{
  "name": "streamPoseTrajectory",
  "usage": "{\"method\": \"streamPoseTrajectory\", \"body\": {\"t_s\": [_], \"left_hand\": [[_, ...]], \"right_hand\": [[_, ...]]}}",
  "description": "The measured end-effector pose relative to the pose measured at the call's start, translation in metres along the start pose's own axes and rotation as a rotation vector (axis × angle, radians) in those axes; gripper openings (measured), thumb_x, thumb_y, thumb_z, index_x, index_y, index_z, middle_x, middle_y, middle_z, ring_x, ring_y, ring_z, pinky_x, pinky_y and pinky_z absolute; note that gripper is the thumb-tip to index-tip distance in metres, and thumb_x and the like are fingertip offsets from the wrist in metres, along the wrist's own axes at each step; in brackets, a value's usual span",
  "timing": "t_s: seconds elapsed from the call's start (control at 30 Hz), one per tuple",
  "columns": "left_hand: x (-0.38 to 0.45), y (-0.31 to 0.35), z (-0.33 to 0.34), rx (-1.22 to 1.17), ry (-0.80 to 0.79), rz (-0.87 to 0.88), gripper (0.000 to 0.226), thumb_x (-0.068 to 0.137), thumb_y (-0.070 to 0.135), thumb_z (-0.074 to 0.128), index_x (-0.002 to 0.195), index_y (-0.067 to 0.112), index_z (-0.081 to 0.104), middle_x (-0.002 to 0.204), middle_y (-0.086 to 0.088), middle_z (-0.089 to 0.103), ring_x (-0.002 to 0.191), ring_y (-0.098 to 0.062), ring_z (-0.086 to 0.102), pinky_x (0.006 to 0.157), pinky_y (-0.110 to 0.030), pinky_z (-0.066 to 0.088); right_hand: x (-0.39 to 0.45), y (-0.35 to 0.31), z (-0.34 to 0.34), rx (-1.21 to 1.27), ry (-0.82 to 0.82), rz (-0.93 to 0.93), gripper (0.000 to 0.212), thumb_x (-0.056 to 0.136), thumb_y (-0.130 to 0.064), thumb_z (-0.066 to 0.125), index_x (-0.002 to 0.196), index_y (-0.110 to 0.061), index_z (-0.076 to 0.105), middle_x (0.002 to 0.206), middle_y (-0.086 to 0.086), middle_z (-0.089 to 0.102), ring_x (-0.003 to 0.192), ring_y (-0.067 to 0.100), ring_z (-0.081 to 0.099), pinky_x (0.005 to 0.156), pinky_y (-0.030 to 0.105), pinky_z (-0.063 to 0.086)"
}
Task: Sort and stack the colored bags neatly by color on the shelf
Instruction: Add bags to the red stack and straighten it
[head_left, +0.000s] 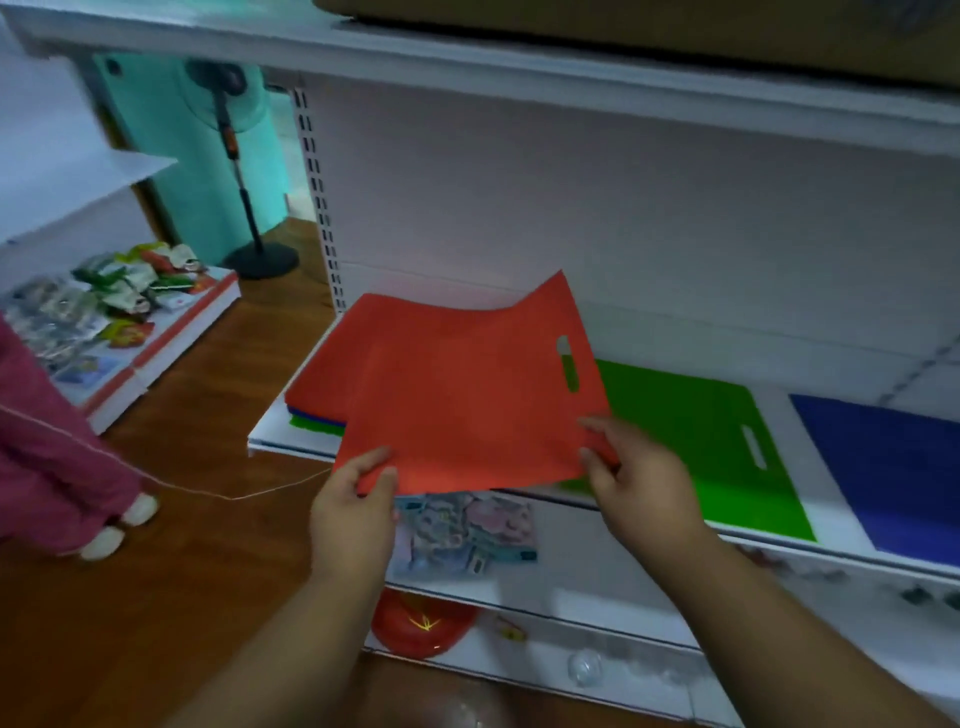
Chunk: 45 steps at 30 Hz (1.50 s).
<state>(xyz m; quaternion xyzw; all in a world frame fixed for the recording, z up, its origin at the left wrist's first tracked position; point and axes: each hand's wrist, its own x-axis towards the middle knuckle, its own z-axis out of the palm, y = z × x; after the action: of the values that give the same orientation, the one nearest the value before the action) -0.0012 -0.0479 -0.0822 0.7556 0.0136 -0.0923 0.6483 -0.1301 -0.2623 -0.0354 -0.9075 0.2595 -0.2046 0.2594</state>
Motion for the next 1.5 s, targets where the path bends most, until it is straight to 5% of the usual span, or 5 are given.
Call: {"method": "streamPoseTrajectory", "body": {"t_s": [0.1, 0.33, 0.57, 0.77, 1.5], "left_hand": [[-0.003, 0.001, 0.010, 0.087, -0.049, 0.071, 0.017, 0.090, 0.021, 0.069, 0.098, 0.036, 0.070, 0.098, 0.011, 0.066, 0.098, -0.014, 0.063, 0.089, -0.033, 0.051], [-0.052, 0.013, 0.067, 0.199, -0.302, 0.205, 0.013, 0.088, 0.021, 0.071, 0.094, 0.033, 0.070, 0.090, 0.024, 0.061, 0.091, -0.008, 0.059, 0.081, -0.025, 0.041], [-0.127, 0.019, 0.163, 0.383, -0.568, 0.627, 0.025, 0.088, 0.013, 0.070, 0.109, 0.026, 0.074, 0.095, 0.011, 0.062, 0.087, -0.007, 0.058, 0.077, -0.003, 0.035], [-0.243, 0.016, 0.282, 0.445, -0.722, 0.764, 0.034, 0.085, 0.032, 0.056, 0.114, 0.027, 0.073, 0.101, 0.003, 0.068, 0.090, -0.013, 0.062, 0.079, -0.021, 0.042], [-0.369, 0.060, 0.581, 0.645, -0.703, 0.924, 0.026, 0.091, 0.021, 0.063, 0.115, 0.024, 0.072, 0.098, -0.001, 0.065, 0.089, -0.025, 0.065, 0.067, -0.030, 0.047]], "right_hand": [[-0.017, 0.014, -0.020, -0.036, 0.098, 0.061, 0.037, 0.090, -0.018, 0.068, 0.127, -0.023, 0.065, 0.119, -0.001, 0.069, 0.102, 0.020, 0.066, 0.083, 0.019, 0.042], [-0.064, 0.066, -0.087, -0.038, 0.329, 0.258, 0.035, 0.094, -0.026, 0.062, 0.128, -0.035, 0.062, 0.115, -0.009, 0.068, 0.089, 0.015, 0.069, 0.081, 0.038, 0.057], [-0.151, 0.150, -0.167, -0.121, 0.479, 0.485, 0.031, 0.095, -0.024, 0.062, 0.125, -0.030, 0.066, 0.113, -0.004, 0.071, 0.100, 0.021, 0.066, 0.079, 0.023, 0.044], [-0.232, 0.262, -0.262, -0.199, 0.568, 0.599, 0.031, 0.095, -0.024, 0.061, 0.126, -0.029, 0.065, 0.117, -0.004, 0.071, 0.105, 0.021, 0.066, 0.084, 0.027, 0.047], [-0.178, 0.525, -0.472, -0.274, 0.503, 0.742, 0.032, 0.093, -0.033, 0.061, 0.124, -0.026, 0.064, 0.115, 0.005, 0.069, 0.105, 0.030, 0.062, 0.084, 0.037, 0.050]]}}
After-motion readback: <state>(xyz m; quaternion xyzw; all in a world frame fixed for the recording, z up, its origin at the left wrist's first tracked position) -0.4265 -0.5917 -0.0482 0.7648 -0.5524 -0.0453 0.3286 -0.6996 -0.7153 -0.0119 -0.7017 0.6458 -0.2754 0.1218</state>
